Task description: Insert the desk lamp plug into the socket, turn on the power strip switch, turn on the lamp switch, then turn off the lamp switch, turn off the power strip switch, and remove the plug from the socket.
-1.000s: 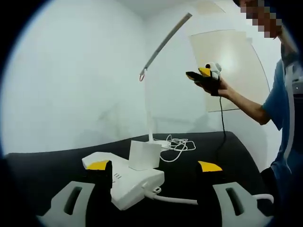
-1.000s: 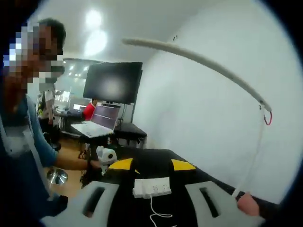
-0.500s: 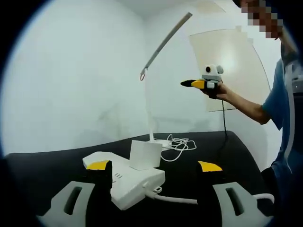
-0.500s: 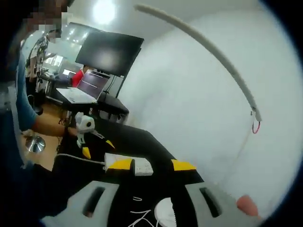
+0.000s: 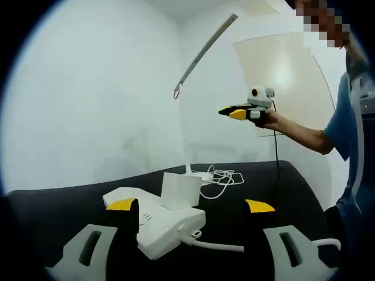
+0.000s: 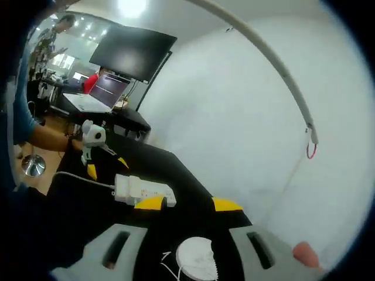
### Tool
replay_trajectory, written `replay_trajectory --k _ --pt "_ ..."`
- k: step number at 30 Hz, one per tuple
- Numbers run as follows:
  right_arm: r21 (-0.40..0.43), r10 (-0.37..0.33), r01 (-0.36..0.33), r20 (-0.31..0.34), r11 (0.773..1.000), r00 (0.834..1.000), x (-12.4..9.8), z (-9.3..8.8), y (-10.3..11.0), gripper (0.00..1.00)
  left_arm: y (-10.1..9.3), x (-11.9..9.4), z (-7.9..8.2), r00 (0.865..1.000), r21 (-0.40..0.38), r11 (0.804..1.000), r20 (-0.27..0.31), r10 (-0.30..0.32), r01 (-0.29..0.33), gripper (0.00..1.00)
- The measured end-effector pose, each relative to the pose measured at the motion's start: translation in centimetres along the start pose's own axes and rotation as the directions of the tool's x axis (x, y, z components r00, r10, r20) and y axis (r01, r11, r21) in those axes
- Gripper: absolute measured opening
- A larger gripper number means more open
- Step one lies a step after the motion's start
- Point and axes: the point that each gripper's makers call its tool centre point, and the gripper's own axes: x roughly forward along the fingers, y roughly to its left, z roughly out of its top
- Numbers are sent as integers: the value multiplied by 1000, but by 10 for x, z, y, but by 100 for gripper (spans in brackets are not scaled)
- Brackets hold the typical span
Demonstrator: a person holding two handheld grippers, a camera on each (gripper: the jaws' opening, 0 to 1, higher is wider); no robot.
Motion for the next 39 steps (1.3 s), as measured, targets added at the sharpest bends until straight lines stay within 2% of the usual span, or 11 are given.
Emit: replay_trajectory --k 10,16,21,24,29,33,39 --pt "-34 -27 26 -28 999 999 10 -21 0 30 0 1 -2 1000 5 1000 -10 4 -4 69" --pt "-61 -60 59 -14 996 998 15 -29 -5 29 1 1 -2 1000 8 1000 -12 7 -7 69" --pt "-127 -102 92 -74 988 992 20 -46 -9 29 0 1 -3 1000 10 1000 -17 7 -7 69" --pt "-116 -93 83 -81 990 992 25 -52 -7 29 0 1 -4 1000 12 1000 -20 6 -6 69" --pt "-123 -119 107 -94 987 988 29 -63 -10 29 0 1 -4 1000 14 1000 -19 5 -5 69" --pt "-149 -151 131 -130 980 980 35 -75 -17 29 -1 2 -5 1000 16 1000 -22 1 0 69" --pt "-150 -156 134 -149 980 976 43 -85 -23 28 -2 2 -6 1000 21 1000 -30 0 0 69"
